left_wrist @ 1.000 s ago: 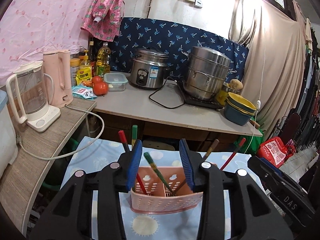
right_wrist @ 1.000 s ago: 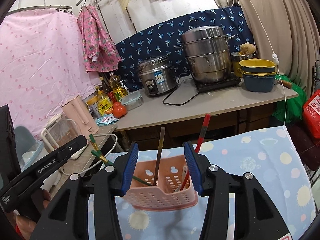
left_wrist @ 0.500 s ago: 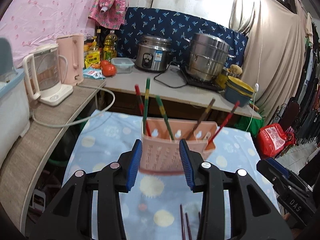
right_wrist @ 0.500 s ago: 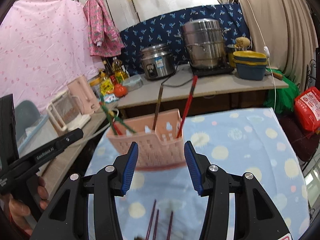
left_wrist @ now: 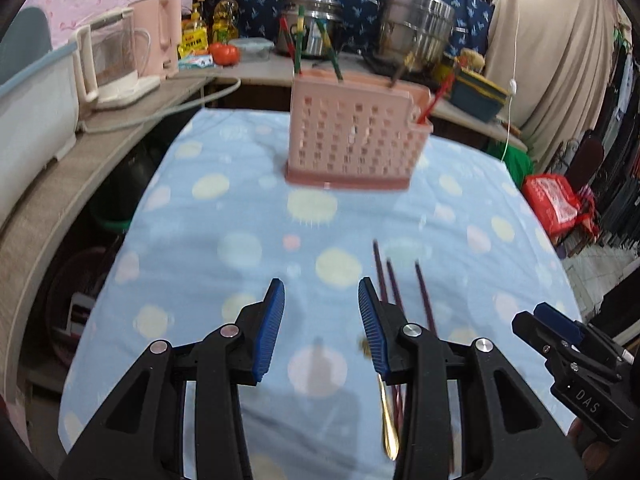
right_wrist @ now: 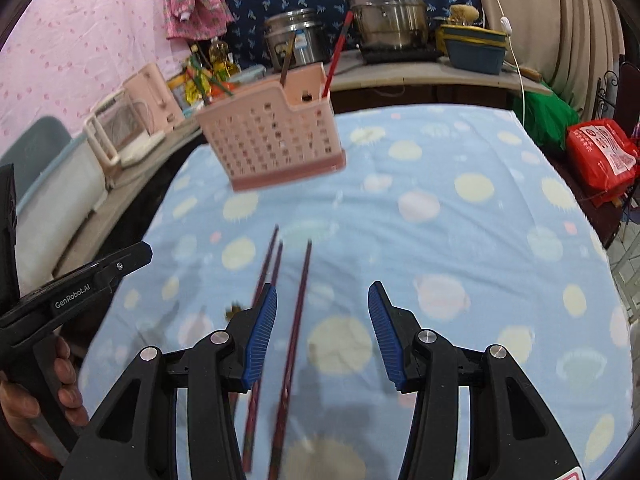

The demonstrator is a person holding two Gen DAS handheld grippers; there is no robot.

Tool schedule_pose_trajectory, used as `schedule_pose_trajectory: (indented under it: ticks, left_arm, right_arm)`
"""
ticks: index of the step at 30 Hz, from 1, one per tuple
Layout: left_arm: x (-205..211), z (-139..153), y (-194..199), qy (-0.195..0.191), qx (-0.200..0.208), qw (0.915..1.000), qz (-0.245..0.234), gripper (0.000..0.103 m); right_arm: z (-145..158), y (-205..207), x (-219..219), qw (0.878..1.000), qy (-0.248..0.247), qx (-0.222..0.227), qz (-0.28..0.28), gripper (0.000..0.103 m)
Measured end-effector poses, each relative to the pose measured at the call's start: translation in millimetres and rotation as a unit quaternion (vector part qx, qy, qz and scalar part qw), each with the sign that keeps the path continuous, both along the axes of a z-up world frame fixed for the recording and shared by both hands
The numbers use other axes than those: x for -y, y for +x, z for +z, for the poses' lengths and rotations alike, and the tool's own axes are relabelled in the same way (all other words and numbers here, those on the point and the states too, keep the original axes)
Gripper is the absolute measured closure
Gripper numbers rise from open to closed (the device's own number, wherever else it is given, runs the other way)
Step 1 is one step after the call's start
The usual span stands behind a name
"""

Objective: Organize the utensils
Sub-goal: 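Move both open tools back down to the remaining utensils, then grasp a dark red chopstick with the right tool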

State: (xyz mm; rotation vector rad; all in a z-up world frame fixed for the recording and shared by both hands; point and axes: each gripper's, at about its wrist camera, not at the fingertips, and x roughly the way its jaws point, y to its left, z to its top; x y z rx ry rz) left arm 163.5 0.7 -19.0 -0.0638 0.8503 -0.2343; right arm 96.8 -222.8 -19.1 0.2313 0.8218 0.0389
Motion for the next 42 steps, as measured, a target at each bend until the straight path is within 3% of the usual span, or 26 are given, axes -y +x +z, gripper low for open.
schedule_pose_trajectory:
  ticks: [7,15,25,38,42]
  left_arm:
    - [0,-37,-41,0.003,-0.048,0.9988,-0.013,0.066]
    - [-3,-62,-71,0.006,-0.075,0.9971,-0.013,0.066]
    - [-1,-67,-81,0.006,-0.081,0.9965,-0.016,0.066]
    - [7,-69,-83,0.003,-0.083,0.9961,-0.030,0.066]
    - [9,-68,-82,-0.003,-0.084,0.9959,-0.033,0.066]
  right_arm:
    - [-37,-45,-17,0.999,-0.006,-0.042,0.018,0.057]
    - [-54,-65,-36,0.997,-0.014,-0.065,0.040,0.061]
    - [-60,-68,-44,0.996,-0.016,-0.071,0.052,0.073]
    - [-65,-67,-51,0.995,-0.022,-0.074,0.059,0.081]
    - [-66,-66,-48,0.995,-0.028,-0.073,0.054,0.091]
